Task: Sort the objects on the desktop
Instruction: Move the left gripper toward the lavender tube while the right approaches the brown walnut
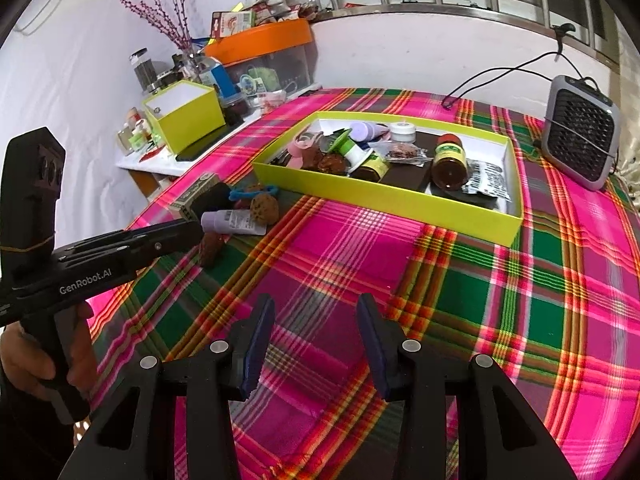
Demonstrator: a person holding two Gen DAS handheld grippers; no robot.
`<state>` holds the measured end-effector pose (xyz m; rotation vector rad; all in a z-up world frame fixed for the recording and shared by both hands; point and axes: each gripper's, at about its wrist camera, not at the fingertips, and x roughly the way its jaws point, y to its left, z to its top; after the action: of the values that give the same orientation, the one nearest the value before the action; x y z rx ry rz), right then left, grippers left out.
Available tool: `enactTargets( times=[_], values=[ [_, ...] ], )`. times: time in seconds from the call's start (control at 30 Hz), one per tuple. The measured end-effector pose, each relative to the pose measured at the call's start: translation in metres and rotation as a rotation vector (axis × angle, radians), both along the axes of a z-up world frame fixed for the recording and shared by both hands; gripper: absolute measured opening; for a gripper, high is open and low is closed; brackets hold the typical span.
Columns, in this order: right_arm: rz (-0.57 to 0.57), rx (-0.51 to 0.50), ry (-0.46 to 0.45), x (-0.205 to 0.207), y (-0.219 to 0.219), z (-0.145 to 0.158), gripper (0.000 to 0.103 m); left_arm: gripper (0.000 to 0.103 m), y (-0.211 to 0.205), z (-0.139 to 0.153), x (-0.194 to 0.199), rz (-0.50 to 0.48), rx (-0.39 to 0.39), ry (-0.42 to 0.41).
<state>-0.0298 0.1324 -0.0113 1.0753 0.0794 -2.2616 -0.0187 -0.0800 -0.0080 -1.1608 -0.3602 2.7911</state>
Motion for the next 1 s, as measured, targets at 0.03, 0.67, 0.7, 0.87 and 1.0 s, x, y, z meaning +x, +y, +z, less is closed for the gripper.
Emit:
enactTargets(
  times=[0.03, 0.67, 0.7, 0.87, 1.0],
  values=[
    [0.003, 0.002, -0.001, -0.001, -0.002, 0.000, 0.045, 0.025, -0.002, 0.000, 0.000, 0.003, 0.000, 0.002],
    [0.029, -0.012, -0.015, -0.026, -0.034, -0.003, 0.045, 0.026, -0.026, -0.006, -0.008, 0.053, 0.000, -0.004],
    [0.030, -0.013, -0.014, -0.027, -0.036, -0.003, 0.045, 0.026, -0.026, -0.007, -0.009, 0.053, -0.001, -0.006],
    [0.052, -0.011, -0.015, -0.035, -0.049, -0.005, 0.045, 0.026, -0.026, -0.011, -0.017, 0.043, 0.000, -0.017],
    [0.076, -0.007, -0.013, -0.044, -0.063, -0.005, 0.045, 0.026, -0.028, -0.015, -0.022, 0.038, 0.005, -0.026]
  ],
)
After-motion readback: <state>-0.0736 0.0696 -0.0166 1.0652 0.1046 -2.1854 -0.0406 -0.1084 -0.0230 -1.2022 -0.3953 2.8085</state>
